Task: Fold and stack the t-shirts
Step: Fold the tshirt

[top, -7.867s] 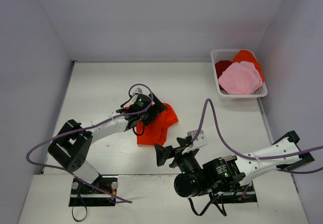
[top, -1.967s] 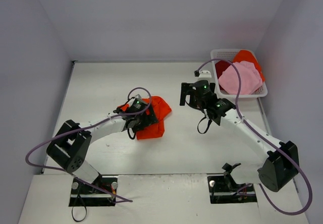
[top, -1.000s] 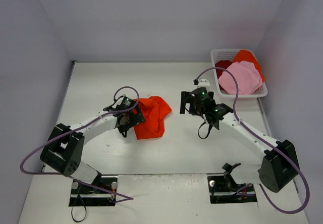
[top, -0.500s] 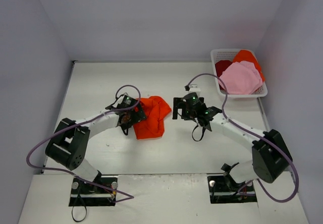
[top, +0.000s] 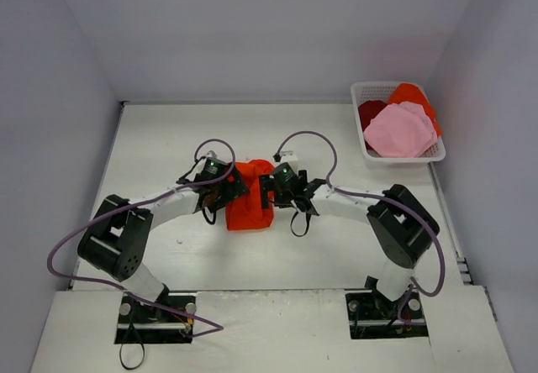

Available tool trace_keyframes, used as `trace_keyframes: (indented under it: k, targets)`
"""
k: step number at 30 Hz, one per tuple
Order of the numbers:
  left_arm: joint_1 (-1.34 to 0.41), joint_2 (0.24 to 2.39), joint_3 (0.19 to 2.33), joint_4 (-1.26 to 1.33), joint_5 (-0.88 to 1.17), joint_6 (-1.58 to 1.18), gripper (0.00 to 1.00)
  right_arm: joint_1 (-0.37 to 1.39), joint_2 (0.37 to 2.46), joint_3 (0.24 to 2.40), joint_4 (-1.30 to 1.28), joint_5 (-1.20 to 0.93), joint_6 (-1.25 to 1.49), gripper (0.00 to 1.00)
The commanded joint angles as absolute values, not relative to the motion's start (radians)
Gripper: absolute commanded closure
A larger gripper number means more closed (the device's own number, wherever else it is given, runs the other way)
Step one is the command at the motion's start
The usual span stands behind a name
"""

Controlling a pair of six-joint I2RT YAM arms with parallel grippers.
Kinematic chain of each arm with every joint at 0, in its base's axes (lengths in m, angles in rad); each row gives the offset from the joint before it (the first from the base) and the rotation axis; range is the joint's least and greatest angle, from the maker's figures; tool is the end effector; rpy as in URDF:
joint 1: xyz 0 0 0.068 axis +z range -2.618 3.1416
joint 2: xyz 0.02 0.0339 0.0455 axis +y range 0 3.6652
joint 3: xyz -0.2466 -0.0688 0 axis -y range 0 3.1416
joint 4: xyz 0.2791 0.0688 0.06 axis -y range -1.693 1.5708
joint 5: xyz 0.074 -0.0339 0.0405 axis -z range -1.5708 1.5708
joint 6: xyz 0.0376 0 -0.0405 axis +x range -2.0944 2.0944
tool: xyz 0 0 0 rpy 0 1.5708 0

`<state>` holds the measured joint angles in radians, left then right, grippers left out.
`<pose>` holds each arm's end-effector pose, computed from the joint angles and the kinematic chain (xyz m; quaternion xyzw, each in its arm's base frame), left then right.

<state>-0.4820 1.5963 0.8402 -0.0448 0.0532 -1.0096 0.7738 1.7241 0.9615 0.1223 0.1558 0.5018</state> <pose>0.3076 -0.1632 0.1321 -0.2319 0.8970 -0.2728 0.2590 0.2831 0.2684 0.1414 -0.0862 0.8875 0.2104 0.4008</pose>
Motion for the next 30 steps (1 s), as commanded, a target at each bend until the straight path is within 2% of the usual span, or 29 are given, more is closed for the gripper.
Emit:
trace_keyframes:
  k: [1, 5, 10, 19, 22, 25, 27, 30]
  targets:
    - [-0.477, 1.592, 0.801, -0.063, 0.06, -1.02, 0.14, 0.79, 1.739, 1.02, 0.193, 0.17, 0.525, 0.01]
    - [-0.477, 1.586, 0.789, -0.055, 0.063, -1.022, 0.17, 0.801, 1.766, 1.026, 0.207, 0.179, 0.532, 0.01]
    - [-0.477, 1.578, 0.765, -0.034, 0.071, -1.031, 0.37, 0.816, 1.81, 1.035, 0.224, 0.187, 0.54, 0.01]
    - [-0.479, 1.494, 0.646, 0.074, 0.071, -1.075, 0.59, 0.856, 1.852, 1.072, 0.232, 0.204, 0.546, 0.01]
    - [-0.479, 1.477, 0.627, 0.112, 0.078, -1.083, 0.69, 0.862, 1.856, 1.078, 0.23, 0.206, 0.546, 0.01]
    - [-0.479, 1.467, 0.623, 0.124, 0.075, -1.078, 0.85, 0.865, 1.859, 1.078, 0.23, 0.206, 0.548, 0.01]
    - [-0.479, 1.459, 0.621, 0.123, 0.071, -1.075, 1.0, 0.867, 1.861, 1.077, 0.229, 0.207, 0.549, 0.01]
    - [-0.477, 1.447, 0.623, 0.104, 0.048, -1.055, 1.0, 0.867, 1.852, 1.06, 0.229, 0.212, 0.548, 0.0]
